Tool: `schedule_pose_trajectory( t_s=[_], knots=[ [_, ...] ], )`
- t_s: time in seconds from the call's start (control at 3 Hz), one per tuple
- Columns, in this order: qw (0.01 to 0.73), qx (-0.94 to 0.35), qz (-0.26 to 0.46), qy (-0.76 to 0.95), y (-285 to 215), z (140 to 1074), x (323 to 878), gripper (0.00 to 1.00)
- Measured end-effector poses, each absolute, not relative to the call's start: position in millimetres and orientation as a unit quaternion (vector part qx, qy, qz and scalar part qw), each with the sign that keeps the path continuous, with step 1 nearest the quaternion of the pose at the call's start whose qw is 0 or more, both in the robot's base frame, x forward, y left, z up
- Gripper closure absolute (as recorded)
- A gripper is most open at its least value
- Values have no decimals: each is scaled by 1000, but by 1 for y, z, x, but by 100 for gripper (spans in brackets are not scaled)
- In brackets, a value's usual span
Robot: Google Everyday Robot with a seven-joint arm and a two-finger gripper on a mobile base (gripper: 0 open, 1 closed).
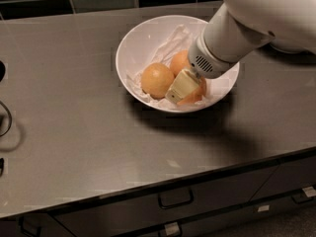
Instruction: Pick orange from white bowl
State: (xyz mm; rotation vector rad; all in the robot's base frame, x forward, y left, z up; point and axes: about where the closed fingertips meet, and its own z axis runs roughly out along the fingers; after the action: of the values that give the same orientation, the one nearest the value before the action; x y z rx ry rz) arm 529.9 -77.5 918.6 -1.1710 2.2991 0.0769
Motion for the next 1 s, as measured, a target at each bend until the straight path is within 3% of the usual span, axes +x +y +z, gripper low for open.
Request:
schedule_pose_trajectory(
  t_s=[1.0],
  knots=[
    [271,-430,28,861,-79,898,535,33]
  ],
)
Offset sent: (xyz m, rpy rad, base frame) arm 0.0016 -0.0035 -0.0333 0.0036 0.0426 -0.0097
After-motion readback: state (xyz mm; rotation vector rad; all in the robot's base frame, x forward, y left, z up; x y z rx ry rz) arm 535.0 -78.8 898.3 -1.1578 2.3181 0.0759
